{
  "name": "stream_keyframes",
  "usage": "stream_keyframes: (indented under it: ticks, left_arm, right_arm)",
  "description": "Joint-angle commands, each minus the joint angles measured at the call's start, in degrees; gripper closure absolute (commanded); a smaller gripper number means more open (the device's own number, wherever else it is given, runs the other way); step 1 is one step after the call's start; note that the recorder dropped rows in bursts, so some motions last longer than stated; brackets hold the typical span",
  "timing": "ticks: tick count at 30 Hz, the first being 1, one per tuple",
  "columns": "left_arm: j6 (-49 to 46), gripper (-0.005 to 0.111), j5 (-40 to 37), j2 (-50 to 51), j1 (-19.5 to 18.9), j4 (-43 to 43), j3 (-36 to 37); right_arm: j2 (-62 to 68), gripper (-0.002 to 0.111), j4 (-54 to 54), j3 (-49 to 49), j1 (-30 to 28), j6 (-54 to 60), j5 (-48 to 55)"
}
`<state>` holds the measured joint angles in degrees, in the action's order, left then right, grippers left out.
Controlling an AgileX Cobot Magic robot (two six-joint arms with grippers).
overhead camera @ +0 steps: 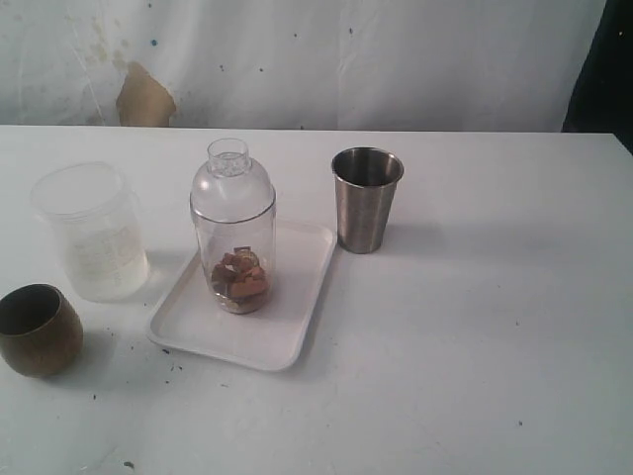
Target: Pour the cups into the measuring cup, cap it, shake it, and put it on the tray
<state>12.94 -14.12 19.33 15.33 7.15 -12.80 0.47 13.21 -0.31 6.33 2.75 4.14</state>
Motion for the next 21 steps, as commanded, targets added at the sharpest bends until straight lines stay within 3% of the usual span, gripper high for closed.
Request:
stream_keyframes:
  ticks: [1, 10, 21]
  left_arm:
    - [-4.85, 0.107, 6.16, -3.91, -0.02, -3.72, 3.32]
    - [-6.36, 0.107, 5.17, -17.33, -5.48, -6.30, 12.61]
    - [-7.61, 0.107, 1.06, -19.33, -9.54, -9.72, 12.80]
  right_arm:
    - [0.02, 0.108, -0.15, 0.31, 0.14, 0.48, -0.32]
    - [0.02, 0.108, -0.15, 0.31, 0.14, 0.48, -0.32]
    - [0.02, 0.108, -0.04, 0.31, 0.14, 0.48, -0.32]
